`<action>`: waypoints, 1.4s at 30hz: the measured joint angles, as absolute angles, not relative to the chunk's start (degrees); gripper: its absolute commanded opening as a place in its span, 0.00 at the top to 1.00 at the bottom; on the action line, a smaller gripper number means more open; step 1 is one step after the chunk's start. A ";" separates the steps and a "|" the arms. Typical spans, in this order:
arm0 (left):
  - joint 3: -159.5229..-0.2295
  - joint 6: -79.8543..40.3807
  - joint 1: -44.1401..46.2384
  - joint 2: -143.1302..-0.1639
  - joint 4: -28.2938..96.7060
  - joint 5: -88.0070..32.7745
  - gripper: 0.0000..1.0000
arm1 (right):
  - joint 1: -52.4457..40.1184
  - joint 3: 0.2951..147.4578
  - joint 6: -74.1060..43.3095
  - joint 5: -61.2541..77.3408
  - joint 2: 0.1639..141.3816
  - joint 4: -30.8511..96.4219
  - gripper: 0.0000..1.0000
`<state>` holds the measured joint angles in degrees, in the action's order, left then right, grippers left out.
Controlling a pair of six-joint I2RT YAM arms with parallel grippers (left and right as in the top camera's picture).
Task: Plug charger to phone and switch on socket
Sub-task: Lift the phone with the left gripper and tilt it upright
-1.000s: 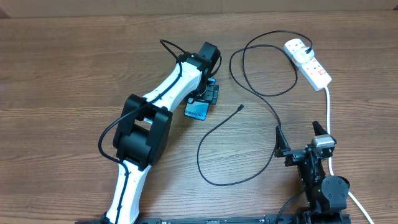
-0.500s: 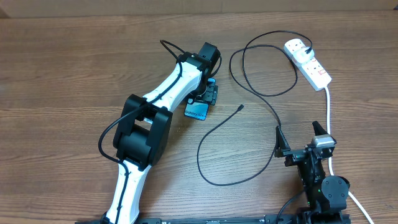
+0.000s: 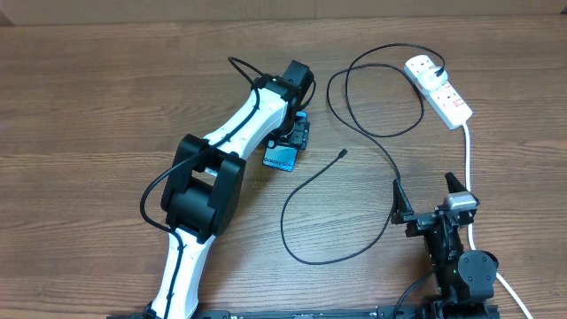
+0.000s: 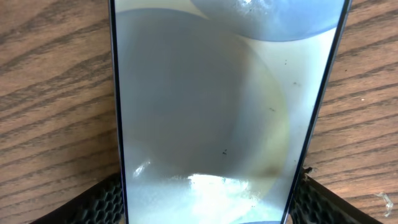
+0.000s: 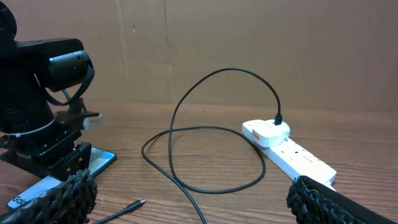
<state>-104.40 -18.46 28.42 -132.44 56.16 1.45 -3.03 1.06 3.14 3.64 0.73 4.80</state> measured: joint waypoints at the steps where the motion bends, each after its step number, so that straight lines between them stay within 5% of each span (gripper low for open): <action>1: -104.40 -18.46 28.42 -132.44 56.16 1.45 0.26 | -3.03 1.06 3.16 3.66 0.73 4.73 0.00; 28: -114.52 -18.31 28.25 -134.41 69.76 1.96 0.31 | -3.03 1.06 3.14 3.64 0.73 4.78 0.00; 42: -120.07 -18.31 20.78 -134.43 73.71 -19.46 0.30 | -3.03 1.06 3.16 3.66 0.73 4.78 0.00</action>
